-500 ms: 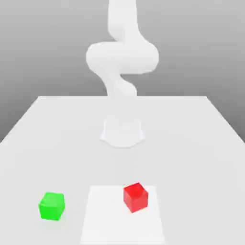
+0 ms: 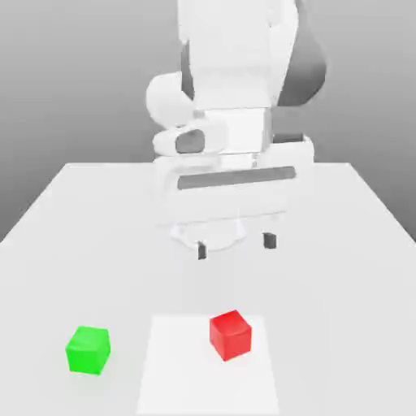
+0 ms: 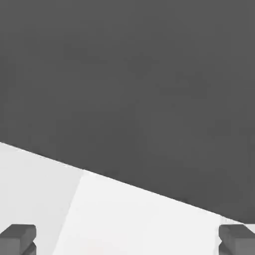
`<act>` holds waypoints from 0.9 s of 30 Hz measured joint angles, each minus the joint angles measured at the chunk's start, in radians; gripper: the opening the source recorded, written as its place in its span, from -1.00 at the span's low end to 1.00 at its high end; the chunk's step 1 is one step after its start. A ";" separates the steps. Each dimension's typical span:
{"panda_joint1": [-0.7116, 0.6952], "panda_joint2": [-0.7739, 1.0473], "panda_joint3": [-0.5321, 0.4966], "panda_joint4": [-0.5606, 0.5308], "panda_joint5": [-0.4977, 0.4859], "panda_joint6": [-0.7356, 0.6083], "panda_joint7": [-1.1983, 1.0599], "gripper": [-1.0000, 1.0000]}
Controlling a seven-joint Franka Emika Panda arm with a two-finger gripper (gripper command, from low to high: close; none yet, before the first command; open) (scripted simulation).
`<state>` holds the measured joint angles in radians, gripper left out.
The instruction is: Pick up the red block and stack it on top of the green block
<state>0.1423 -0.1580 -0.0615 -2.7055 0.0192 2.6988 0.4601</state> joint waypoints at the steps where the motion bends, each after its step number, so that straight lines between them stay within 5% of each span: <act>1: 0.005 0.036 -0.001 -0.023 -0.003 0.022 -0.017 0.00; 10: -0.006 0.361 0.030 -0.064 0.015 0.275 -0.088 0.00; 11: -0.011 0.387 0.036 -0.061 0.019 0.297 -0.091 -1.00; 18: -0.013 0.389 0.037 -0.061 0.016 0.297 -0.089 -1.00; 27: -0.049 0.162 -0.029 -0.051 -0.017 0.060 -0.109 -1.00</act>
<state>0.0929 0.0038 -0.0901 -2.7562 0.0018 2.7589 0.3514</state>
